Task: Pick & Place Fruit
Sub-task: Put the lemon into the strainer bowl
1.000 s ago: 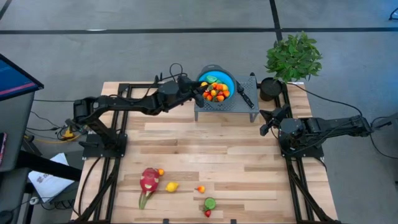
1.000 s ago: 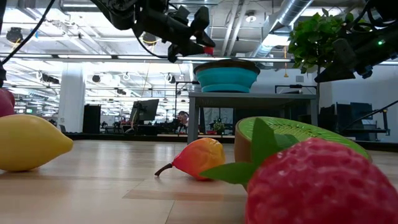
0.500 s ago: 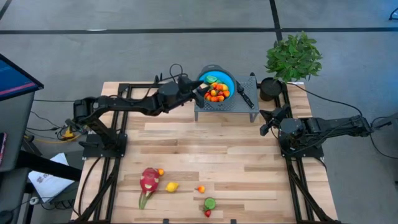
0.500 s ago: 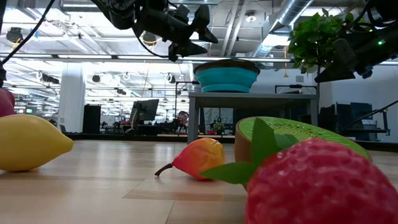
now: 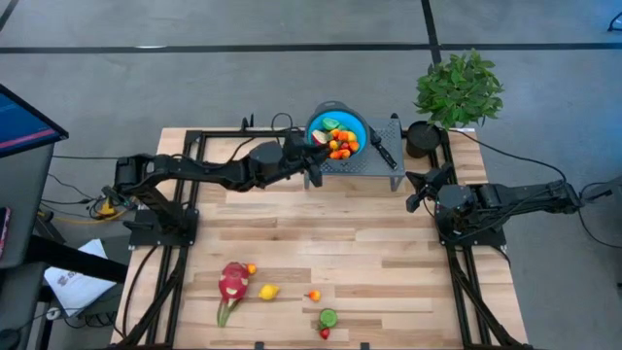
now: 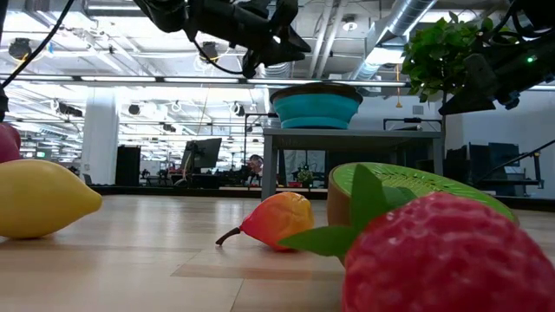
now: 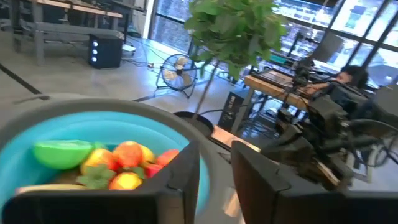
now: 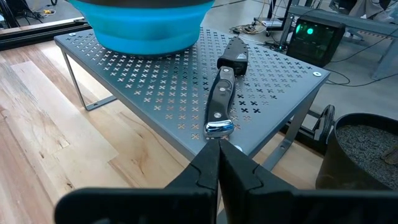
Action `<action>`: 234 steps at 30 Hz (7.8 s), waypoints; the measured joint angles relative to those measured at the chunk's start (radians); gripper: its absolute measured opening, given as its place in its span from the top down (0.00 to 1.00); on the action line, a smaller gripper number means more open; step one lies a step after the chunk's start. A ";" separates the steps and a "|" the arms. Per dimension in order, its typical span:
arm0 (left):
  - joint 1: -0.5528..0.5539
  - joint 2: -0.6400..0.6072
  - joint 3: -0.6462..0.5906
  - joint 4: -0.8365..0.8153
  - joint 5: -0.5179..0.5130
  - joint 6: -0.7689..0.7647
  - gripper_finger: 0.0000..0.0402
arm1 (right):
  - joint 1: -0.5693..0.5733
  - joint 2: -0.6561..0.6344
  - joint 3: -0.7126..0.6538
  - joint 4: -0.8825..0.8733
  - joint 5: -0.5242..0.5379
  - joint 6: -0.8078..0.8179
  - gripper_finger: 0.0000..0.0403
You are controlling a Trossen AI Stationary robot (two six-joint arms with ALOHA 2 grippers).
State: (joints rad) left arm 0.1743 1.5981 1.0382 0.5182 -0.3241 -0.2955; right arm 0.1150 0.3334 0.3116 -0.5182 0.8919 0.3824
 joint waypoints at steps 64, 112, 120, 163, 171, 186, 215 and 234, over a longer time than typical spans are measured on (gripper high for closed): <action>-0.472 -0.475 -0.381 0.007 -0.001 -0.210 0.88 | 0.000 0.000 0.000 0.002 0.000 0.002 1.00; -0.686 -0.172 -0.112 -0.021 -0.245 -0.041 1.00 | 0.000 0.000 0.000 0.002 -0.003 0.002 1.00; -0.784 -0.074 0.044 -0.112 -0.359 -0.038 1.00 | 0.000 0.000 0.000 -0.004 -0.004 0.003 1.00; -0.823 0.102 0.242 -1.151 0.130 -0.854 1.00 | 0.000 0.003 0.000 -0.017 -0.003 0.011 1.00; -0.823 0.060 0.243 -1.350 0.129 -0.942 1.00 | 0.000 0.033 0.000 -0.022 -0.004 0.022 1.00; -0.816 0.060 0.243 -1.347 0.130 -0.808 0.99 | 0.000 0.076 0.000 -0.019 -0.003 0.021 1.00; -0.816 0.062 0.241 -1.345 0.080 -0.782 0.28 | 0.000 0.080 0.000 -0.021 -0.003 0.019 1.00; -0.831 0.062 -0.063 -0.980 0.146 -0.845 0.34 | 0.000 0.079 0.000 -0.021 -0.003 0.019 1.00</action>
State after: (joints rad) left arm -0.6563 1.6604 0.9751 -0.4617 -0.1780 -1.1408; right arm 0.1154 0.4126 0.3116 -0.5392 0.8886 0.4011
